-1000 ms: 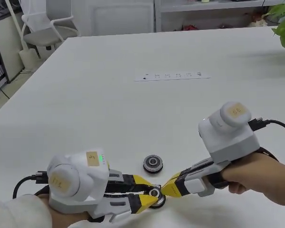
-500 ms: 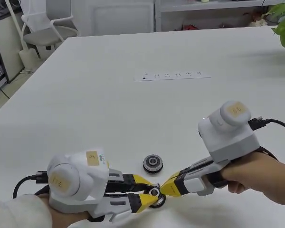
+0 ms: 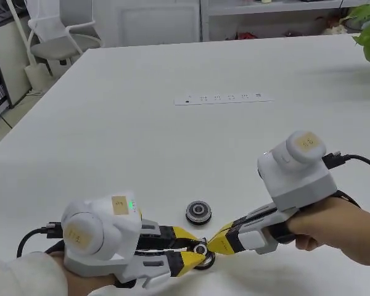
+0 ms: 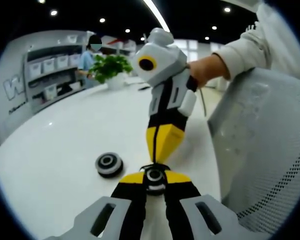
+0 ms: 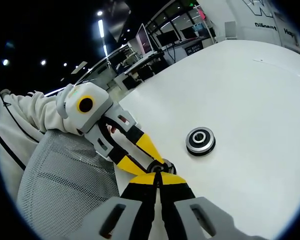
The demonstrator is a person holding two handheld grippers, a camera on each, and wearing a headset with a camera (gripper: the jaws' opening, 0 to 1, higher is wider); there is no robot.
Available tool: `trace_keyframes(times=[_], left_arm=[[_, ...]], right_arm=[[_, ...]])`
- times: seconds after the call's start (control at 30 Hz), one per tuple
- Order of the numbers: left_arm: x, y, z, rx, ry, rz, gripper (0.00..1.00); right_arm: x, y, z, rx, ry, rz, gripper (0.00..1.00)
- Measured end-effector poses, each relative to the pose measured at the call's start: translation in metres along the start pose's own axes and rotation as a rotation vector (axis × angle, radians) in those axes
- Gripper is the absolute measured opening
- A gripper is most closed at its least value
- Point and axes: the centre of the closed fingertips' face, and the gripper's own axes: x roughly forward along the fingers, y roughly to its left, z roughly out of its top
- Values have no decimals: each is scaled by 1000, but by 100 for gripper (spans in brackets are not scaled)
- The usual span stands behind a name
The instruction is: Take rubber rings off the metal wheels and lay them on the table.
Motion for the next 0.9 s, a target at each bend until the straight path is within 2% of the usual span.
trace_keyframes(times=[0.9], left_arm=[[0,1,0,-3,-2,4,14]], right_arm=[[0,3,2,-3,-8,13,0]])
